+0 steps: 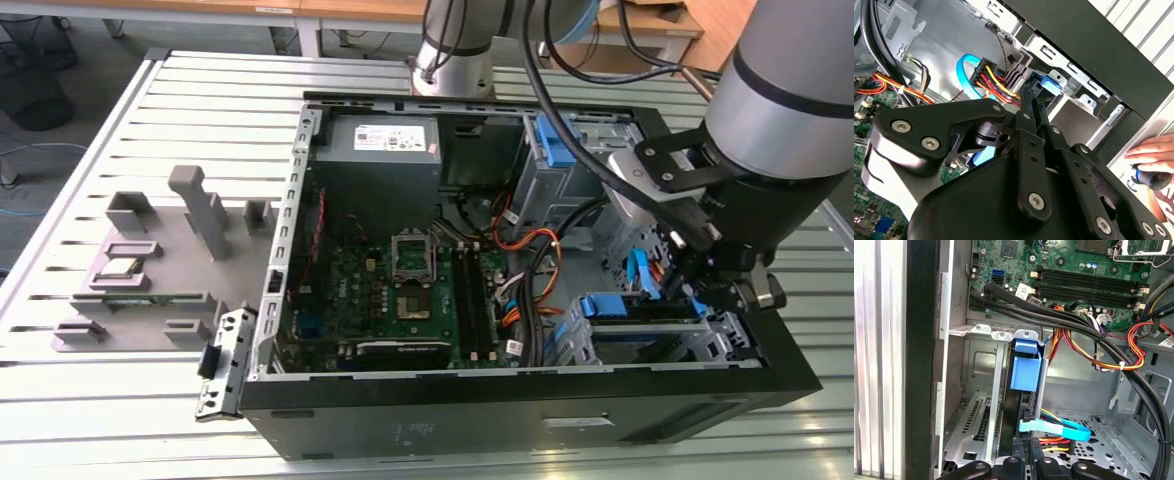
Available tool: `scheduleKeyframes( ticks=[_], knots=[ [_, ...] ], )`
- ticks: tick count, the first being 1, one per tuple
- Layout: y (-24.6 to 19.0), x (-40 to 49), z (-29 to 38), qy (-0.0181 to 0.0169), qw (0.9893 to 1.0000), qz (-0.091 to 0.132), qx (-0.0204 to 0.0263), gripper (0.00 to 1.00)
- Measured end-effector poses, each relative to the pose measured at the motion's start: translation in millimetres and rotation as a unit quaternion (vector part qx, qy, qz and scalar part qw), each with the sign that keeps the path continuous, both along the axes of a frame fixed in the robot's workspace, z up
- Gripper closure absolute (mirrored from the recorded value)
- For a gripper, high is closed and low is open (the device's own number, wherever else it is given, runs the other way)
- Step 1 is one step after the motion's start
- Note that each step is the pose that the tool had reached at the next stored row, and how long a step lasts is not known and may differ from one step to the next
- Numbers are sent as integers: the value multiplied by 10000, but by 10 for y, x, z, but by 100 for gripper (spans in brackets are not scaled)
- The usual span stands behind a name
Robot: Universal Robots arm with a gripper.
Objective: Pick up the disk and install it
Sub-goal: 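Insert the second disk wire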
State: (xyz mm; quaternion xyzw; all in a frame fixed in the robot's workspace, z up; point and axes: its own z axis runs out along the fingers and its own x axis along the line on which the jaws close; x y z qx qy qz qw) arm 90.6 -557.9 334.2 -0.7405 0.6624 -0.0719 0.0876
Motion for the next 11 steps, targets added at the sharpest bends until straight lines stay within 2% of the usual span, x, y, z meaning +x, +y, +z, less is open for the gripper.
scheduleKeyframes(
  ticks=[11],
  knots=[
    [-6,8,-7,0,9999,-130,-1,84]
  ],
)
